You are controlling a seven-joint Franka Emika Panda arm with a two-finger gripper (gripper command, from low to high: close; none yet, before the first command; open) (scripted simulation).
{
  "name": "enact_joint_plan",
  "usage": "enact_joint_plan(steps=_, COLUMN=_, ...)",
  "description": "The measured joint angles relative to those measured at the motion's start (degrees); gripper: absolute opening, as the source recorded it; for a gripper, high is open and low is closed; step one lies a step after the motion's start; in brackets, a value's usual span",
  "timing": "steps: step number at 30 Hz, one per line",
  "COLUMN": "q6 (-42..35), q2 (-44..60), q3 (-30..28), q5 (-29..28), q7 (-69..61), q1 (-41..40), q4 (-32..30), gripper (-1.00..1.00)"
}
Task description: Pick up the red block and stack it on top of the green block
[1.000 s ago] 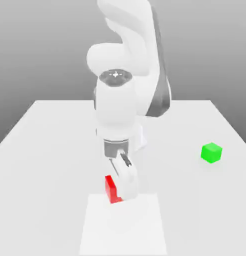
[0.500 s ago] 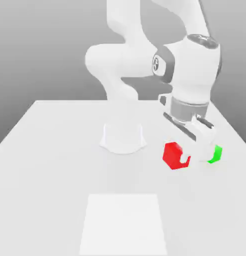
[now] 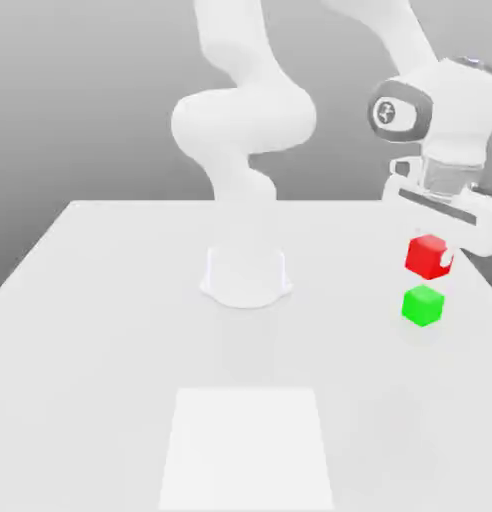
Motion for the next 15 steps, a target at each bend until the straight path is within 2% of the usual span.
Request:
enact_joint_plan(steps=3, q6=5.1, q2=4.3, q3=3.6, q5=0.6, q7=1.9, q1=1.2, q4=-0.2, gripper=-1.00)
enact_joint_plan(steps=5, q6=10.4, q2=9.6, q3=6.4, q5=-3.5, q7=5.0, q1=-1.9, q4=-0.4, gripper=-1.00)
enact_joint_plan(steps=6, q6=13.2, q2=12.7, q3=7.9, q5=-7.6, q7=7.8, q1=-4.3, q4=-0.6, gripper=-1.00)
enact_joint_plan(steps=8, q6=13.3, q2=12.7, q3=8.0, q5=-7.6, q7=7.8, q1=-4.3, q4=-0.6, gripper=-1.00)
enact_joint_plan(steps=9, q6=13.4, q2=12.7, q3=8.0, q5=-7.6, q7=7.8, q1=-4.3, q4=-0.6, gripper=1.00)
enact_joint_plan(steps=15, q6=13.4, q2=12.7, q3=8.0, q5=-7.6, q7=7.8, q1=-4.3, q4=-0.6, gripper=1.00)
